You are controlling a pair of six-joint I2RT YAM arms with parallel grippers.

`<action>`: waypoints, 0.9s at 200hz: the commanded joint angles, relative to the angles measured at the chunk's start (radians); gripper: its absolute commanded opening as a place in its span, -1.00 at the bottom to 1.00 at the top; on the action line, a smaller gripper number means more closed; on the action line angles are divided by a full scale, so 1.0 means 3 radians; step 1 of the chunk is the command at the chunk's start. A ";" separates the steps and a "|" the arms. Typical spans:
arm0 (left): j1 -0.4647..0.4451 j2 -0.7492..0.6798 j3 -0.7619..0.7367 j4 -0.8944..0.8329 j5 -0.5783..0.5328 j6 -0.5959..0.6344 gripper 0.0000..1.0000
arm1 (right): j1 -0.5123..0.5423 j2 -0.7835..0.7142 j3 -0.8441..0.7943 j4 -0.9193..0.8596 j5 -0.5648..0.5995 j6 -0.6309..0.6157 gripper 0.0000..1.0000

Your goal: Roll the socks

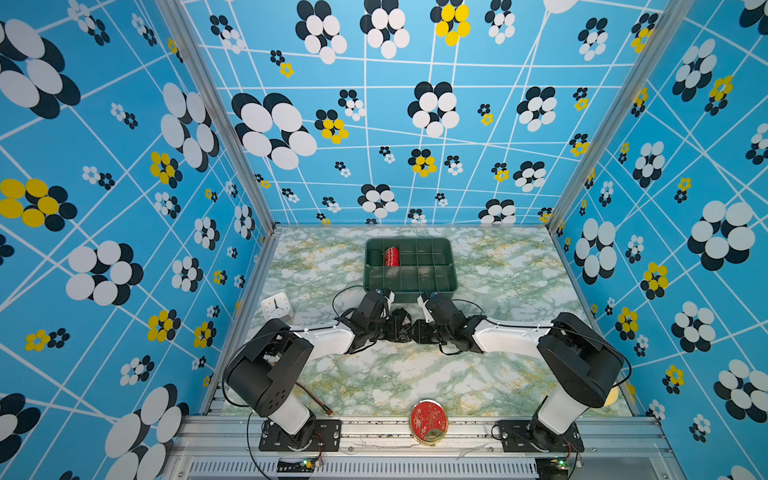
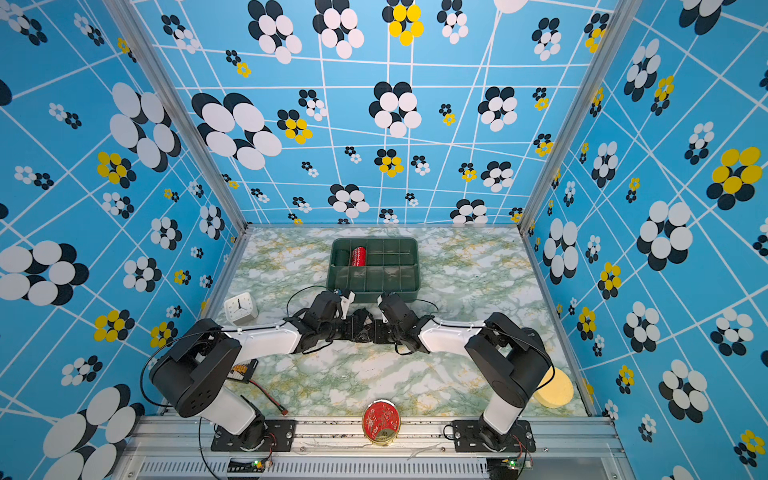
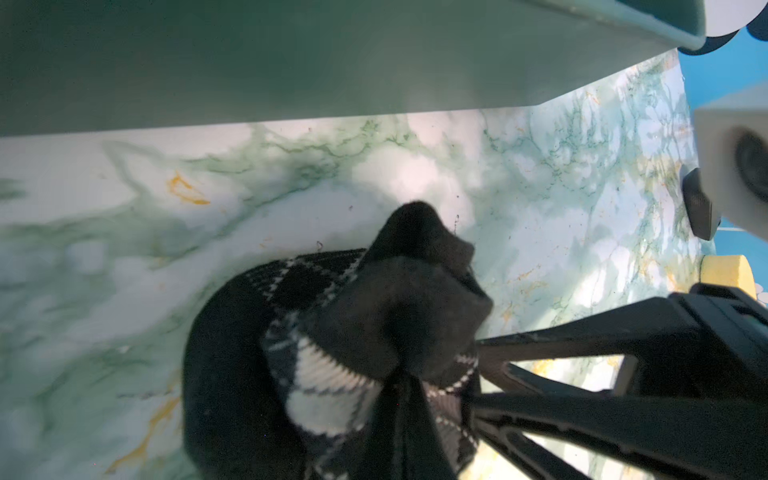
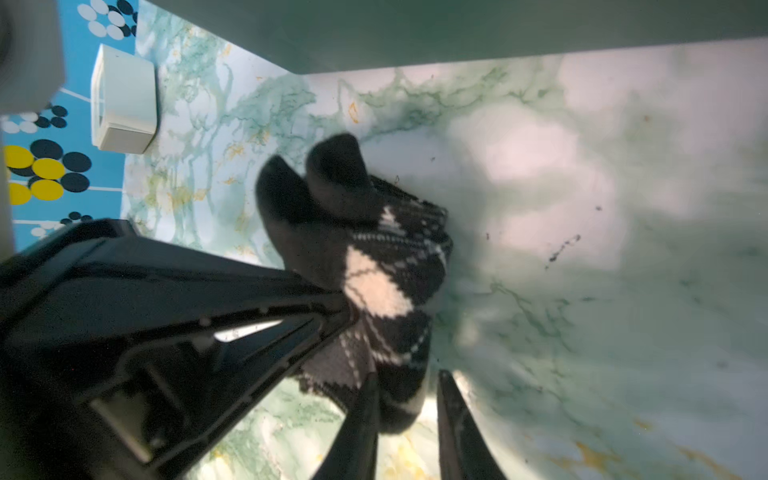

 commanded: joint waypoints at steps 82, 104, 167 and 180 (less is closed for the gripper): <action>0.0260 0.0286 -0.0540 0.0264 0.0180 0.0017 -1.00 | -0.0250 0.0083 -0.0525 0.1444 -0.0784 0.0644 -0.39; 0.0309 0.0354 -0.0601 0.0383 0.0249 -0.0013 -1.00 | -0.0273 0.0204 -0.0537 0.1685 -0.0846 0.0759 -0.38; 0.0467 0.0509 -0.0741 0.0680 0.0446 -0.0089 -1.00 | -0.0284 0.0369 -0.0497 0.1691 -0.0745 0.0753 -0.36; 0.0472 0.0535 -0.0751 0.0721 0.0472 -0.0105 -1.00 | -0.0289 0.0420 -0.0479 0.1696 -0.0721 0.0750 -0.36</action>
